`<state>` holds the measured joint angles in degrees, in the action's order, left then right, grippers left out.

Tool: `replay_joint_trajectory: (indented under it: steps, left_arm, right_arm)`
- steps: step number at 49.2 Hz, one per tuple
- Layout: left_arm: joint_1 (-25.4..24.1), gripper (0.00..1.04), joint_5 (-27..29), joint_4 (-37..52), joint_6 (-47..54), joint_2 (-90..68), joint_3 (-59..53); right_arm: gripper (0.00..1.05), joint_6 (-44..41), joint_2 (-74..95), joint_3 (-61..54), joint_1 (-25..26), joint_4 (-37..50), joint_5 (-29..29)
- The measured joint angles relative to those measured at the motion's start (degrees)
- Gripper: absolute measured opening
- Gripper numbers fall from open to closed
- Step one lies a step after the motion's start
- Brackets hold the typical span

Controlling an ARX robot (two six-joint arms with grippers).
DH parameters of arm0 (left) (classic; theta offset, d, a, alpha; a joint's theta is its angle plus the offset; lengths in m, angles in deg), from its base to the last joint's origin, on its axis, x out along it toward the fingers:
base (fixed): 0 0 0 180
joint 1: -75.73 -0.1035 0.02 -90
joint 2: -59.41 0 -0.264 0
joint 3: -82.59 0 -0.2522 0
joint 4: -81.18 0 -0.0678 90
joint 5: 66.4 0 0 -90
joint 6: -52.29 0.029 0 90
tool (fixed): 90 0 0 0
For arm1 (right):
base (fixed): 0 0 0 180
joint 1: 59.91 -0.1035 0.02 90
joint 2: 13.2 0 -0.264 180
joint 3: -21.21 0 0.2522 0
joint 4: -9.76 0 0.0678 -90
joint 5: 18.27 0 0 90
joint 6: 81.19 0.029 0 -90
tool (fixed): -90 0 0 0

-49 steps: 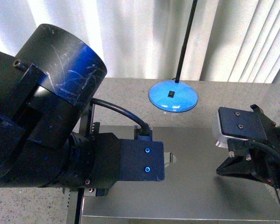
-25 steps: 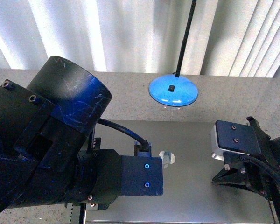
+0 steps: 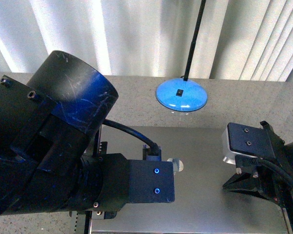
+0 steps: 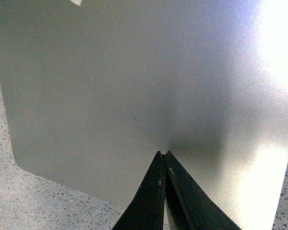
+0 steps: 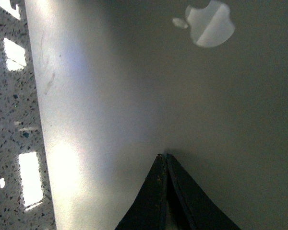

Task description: Close laptop

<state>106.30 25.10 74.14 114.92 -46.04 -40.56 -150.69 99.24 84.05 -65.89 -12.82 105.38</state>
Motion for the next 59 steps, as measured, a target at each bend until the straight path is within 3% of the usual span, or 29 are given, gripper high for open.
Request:
replay_joint_trajectory:
  steps: [9, 17, 23, 29, 40, 57, 59]
  left_arm:
    - [-0.50, 0.04, -0.42, 0.07, -1.40, 3.28, 0.00]
    - [-2.54, 0.04, -2.16, 0.61, -5.07, 9.97, -0.22]
    - [-5.42, 0.04, -4.59, 1.25, -10.43, 17.90, -2.54]
    - [-9.05, 0.04, -9.57, -0.46, -18.78, 28.63, -6.38]
    - [-16.37, 0.04, -13.16, -4.13, -28.74, 46.01, -11.10]
    - [-29.70, 0.04, -19.87, -12.13, -33.88, 60.52, -14.88]
    - [-30.67, 0.04, -20.15, -12.39, -34.51, 61.13, -15.19]
  right_arm:
    - [0.03, 3.26, -3.08, -0.31, 0.00, 4.11, 1.68]
    - [0.03, 10.60, -9.46, -2.54, 0.57, 14.62, 2.93]
    - [0.03, 19.37, -15.12, -6.21, 1.81, 26.77, 1.33]
    - [0.03, 30.27, -22.49, -10.54, 3.89, 37.18, -5.27]
    - [0.03, 41.88, -34.69, -15.32, 5.92, 39.52, -10.32]
    - [0.03, 47.30, -51.21, -22.82, 8.50, 37.31, -19.61]
    - [0.03, 50.36, -52.85, -24.48, 7.76, 39.39, -23.78]
